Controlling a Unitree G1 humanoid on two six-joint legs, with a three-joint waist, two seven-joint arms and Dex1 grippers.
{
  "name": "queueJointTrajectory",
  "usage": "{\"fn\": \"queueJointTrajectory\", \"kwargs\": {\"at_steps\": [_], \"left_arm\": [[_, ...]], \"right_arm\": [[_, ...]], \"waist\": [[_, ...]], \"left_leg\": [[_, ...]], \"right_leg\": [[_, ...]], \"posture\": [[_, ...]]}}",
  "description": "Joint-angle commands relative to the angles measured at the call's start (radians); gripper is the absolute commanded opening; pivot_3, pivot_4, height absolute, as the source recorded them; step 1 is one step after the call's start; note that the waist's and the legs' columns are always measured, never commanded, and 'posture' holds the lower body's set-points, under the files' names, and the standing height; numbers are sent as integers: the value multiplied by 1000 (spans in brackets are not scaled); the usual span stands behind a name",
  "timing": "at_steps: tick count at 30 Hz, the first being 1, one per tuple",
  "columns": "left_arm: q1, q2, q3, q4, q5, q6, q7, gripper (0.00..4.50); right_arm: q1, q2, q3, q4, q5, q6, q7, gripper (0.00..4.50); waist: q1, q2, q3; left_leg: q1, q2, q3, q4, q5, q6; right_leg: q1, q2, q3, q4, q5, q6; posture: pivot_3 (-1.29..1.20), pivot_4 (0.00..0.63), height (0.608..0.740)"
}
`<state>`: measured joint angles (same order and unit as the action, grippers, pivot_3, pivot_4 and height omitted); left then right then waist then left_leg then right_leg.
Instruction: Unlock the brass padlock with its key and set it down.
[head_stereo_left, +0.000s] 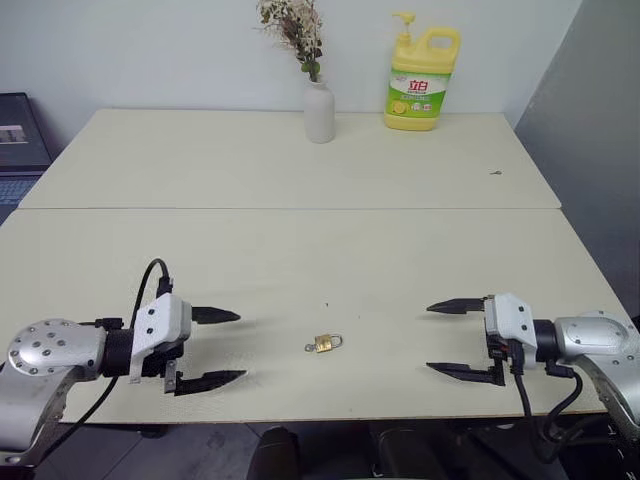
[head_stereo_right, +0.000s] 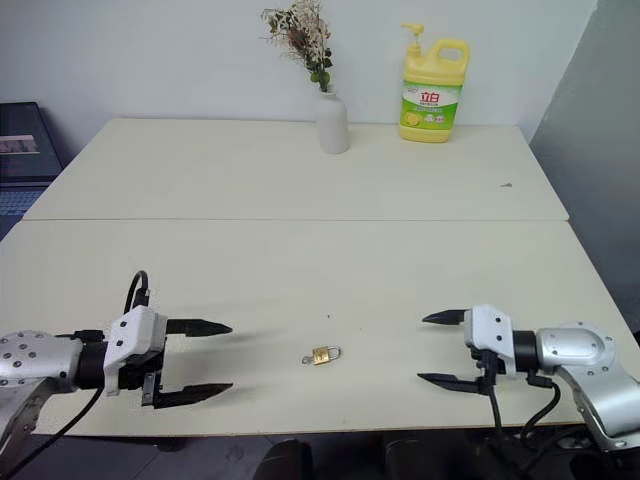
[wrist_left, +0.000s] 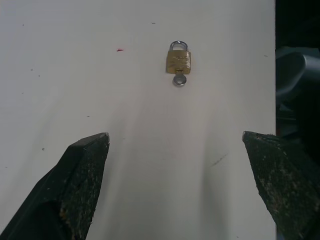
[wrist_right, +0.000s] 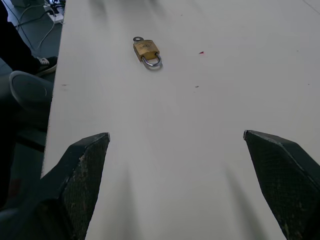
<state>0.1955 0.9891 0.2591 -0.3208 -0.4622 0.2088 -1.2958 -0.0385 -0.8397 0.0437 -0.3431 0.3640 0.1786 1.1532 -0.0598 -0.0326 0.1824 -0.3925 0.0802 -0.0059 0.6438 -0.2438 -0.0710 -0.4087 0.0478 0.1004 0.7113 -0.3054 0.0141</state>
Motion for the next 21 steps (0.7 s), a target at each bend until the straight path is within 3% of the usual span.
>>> {"fn": "queueJointTrajectory", "kwargs": {"at_steps": [1,13,21], "left_arm": [[42,46,30,-75,-7,-9,-49,4487],[65,61,59,-108,7,-14,-54,4487],[66,47,49,-94,22,-46,-51,4487]], "right_arm": [[-65,25,83,-97,-32,57,-32,4500],[-390,283,429,-74,-201,338,-156,4500],[-428,333,544,-9,-283,382,-175,4500]], "waist": [[-2,0,0],[-1,0,0],[3,0,0]], "left_leg": [[0,0,0,0,0,0],[-2,1,-1,0,0,0],[-7,1,0,0,0,0]], "right_leg": [[0,0,0,0,0,0],[-3,1,-1,2,-1,-1],[-9,0,-1,2,-1,-2]], "posture": [[0,150,740],[0,150,740],[0,150,740]]}}
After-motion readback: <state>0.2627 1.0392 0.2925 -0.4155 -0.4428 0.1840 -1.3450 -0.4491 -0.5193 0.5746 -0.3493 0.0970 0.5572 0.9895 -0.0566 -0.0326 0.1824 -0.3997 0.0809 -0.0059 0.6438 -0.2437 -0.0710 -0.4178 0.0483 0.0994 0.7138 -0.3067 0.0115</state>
